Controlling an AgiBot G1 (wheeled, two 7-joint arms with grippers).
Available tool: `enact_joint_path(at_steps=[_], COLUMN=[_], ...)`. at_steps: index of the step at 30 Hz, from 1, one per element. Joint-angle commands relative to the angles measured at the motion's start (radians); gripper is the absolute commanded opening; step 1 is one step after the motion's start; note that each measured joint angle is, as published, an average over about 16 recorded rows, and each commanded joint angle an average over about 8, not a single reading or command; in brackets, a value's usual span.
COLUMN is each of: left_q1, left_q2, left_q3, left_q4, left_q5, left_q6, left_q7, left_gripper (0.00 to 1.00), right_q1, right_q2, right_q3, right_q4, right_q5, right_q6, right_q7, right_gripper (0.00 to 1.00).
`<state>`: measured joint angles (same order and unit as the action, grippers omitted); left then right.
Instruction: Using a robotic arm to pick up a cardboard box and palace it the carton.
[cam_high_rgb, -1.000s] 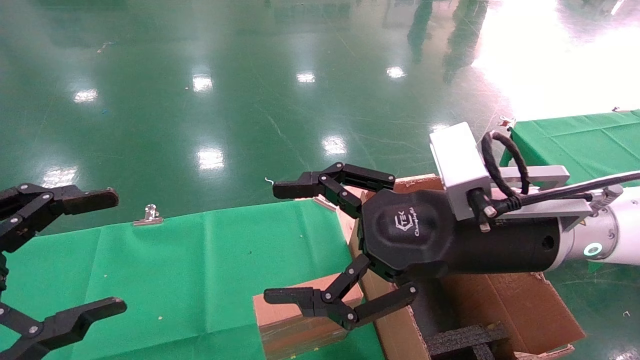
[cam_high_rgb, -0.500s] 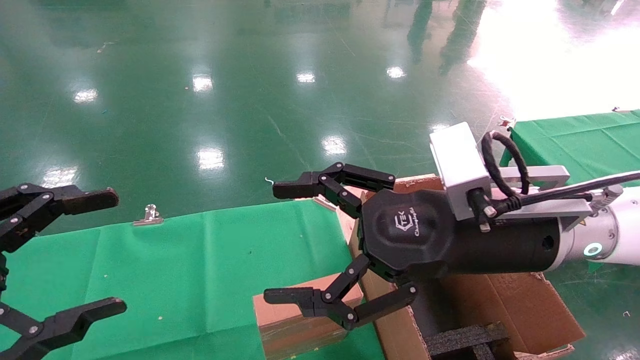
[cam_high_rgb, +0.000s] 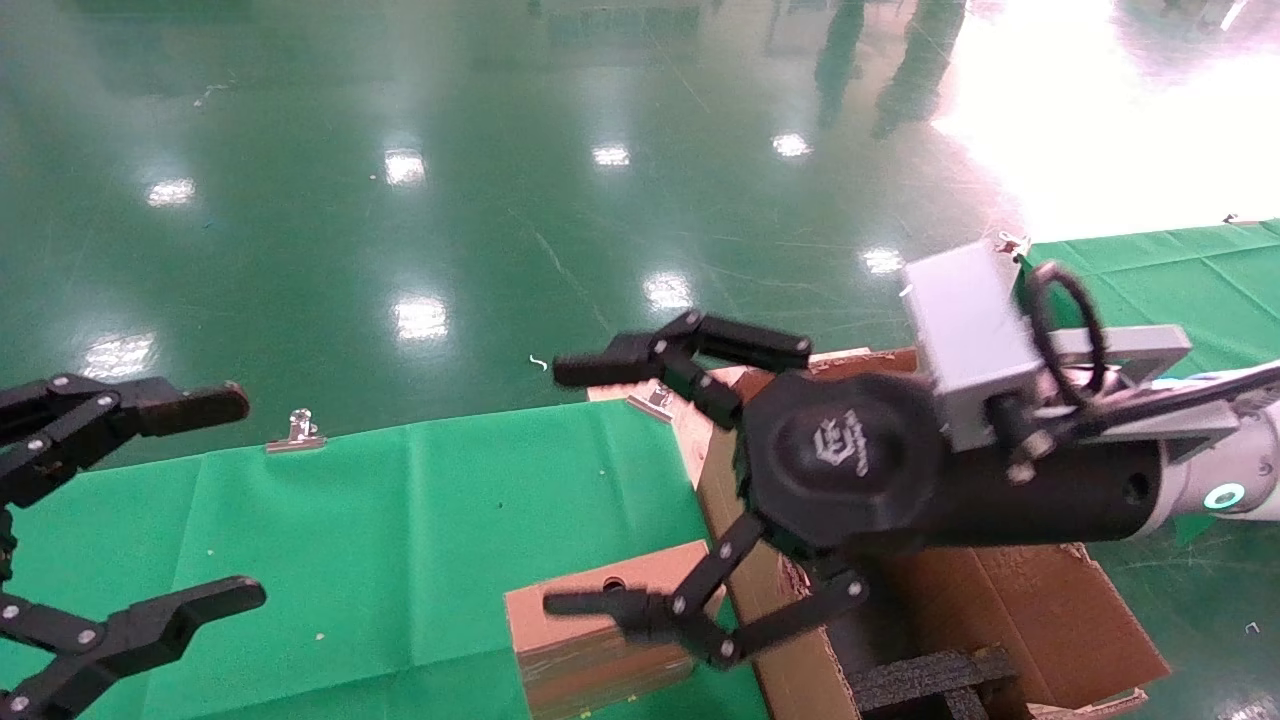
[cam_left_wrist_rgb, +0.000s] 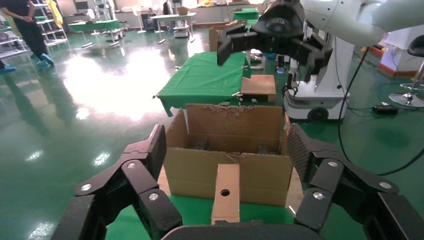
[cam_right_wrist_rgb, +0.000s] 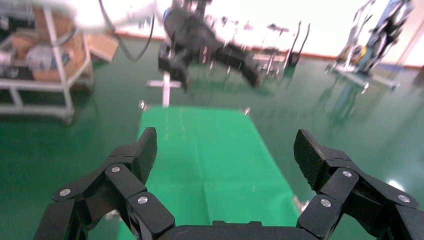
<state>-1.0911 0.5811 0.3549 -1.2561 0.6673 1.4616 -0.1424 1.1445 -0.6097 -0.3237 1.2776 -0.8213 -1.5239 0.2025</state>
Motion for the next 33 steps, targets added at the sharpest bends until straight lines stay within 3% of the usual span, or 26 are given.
enact_joint_path(at_steps=[1, 13, 33], left_q1=[0.000, 0.000, 0.000], left_q2=[0.000, 0.000, 0.000], left_q3=[0.000, 0.000, 0.000], left_q4=[0.000, 0.000, 0.000], left_q5=[0.000, 0.000, 0.000], left_q6=[0.000, 0.000, 0.000], left_q7=[0.000, 0.000, 0.000], left_gripper=[0.00, 0.00, 0.00], right_q1=[0.019, 0.259, 0.495], right_q2=[0.004, -0.074, -0.267], right_q3=[-0.010, -0.241, -0.687], right_q4=[0.000, -0.058, -0.313], right_q5=[-0.026, -0.276, -0.445], right_q6=[-0.010, -0.064, -0.062], right_q7=[0.003, 0.008, -0.156], right_gripper=[1.00, 1.00, 1.00])
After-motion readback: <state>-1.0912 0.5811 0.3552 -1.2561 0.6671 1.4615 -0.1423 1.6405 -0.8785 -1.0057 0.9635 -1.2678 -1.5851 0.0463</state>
